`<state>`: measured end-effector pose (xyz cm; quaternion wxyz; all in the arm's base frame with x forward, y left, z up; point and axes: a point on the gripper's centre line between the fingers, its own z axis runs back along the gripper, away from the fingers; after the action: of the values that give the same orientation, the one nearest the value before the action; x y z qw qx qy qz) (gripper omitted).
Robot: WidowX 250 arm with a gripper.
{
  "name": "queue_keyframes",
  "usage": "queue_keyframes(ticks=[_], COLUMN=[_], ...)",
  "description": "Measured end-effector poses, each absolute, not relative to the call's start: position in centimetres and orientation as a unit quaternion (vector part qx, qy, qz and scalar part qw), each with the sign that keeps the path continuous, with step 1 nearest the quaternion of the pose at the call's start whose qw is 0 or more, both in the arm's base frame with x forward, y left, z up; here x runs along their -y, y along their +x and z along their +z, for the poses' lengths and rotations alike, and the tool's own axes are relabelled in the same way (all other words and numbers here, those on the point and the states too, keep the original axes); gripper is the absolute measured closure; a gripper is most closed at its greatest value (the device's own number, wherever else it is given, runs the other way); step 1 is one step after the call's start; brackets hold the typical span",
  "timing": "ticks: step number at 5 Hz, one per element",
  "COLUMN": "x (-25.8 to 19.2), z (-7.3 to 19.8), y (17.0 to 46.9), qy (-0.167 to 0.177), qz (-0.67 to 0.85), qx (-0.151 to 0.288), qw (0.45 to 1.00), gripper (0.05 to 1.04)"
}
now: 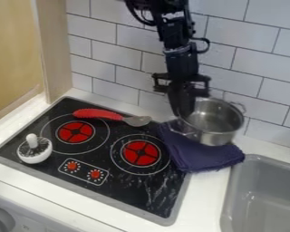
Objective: Move the silve pot on top of the blue rag beside the right burner
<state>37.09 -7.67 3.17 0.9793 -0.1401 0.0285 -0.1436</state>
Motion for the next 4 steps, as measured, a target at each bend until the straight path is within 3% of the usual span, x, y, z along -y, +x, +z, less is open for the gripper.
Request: queue_keyframes(ticks=[2, 3, 4], x=[7.3, 7.5, 7.8], z=[1.8, 1.3, 1.6], y=[36.3, 35.7, 34.3], qy=[-0.131, -0.117, -0.119], qz=[-0.154, -0.176, -0.173], qx=[-0.028, -0.035, -0.04], qw=[0.979, 0.977, 0.977], gripper=[1.001, 0.839, 0.575])
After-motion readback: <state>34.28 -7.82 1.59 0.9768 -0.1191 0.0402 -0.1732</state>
